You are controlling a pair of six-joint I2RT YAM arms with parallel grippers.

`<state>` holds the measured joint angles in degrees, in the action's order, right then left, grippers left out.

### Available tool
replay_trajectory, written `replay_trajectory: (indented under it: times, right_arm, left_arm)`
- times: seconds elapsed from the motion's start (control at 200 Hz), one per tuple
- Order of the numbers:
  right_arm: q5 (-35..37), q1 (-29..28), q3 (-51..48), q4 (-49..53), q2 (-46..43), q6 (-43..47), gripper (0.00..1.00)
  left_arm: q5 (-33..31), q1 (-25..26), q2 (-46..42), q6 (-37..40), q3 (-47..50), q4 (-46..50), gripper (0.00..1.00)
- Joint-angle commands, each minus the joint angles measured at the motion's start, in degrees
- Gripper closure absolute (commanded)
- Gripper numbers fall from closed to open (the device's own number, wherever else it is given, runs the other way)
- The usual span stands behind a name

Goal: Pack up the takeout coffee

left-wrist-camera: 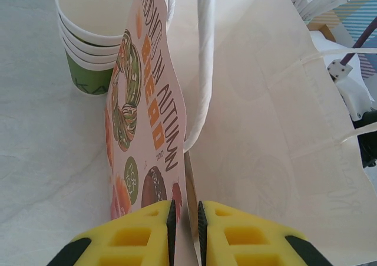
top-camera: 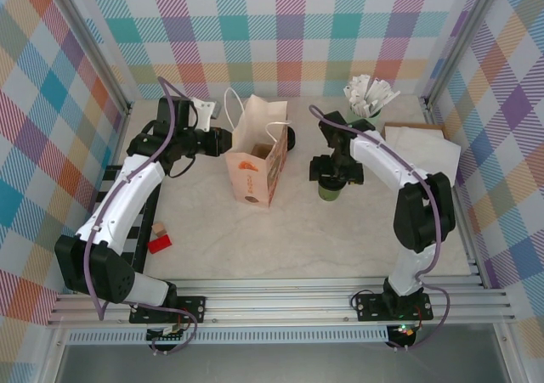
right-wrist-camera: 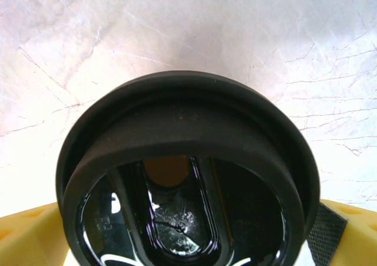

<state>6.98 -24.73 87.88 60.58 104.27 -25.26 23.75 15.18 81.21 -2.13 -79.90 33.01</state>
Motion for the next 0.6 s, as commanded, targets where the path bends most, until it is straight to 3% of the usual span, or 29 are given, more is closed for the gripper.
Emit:
replay_trajectory:
  times: [0.0, 0.22, 0.595]
  right_arm:
    - [0.2, 0.0, 1.7, 2.6, 1.3, 1.1, 0.00]
    - [2.2, 0.0, 1.2, -1.4, 2.4, 4.3, 0.00]
    - [1.0, 0.0, 3.3, 0.0, 4.3, 3.8, 0.00]
  left_arm:
    - [-1.0, -0.4, -1.9, 0.4, 0.8, 0.9, 0.80]
    - [-1.3, -0.4, -1.5, 0.4, 0.9, 0.4, 0.78]
    - [-1.2, -0.4, -1.9, 0.1, 1.1, 0.4, 0.82]
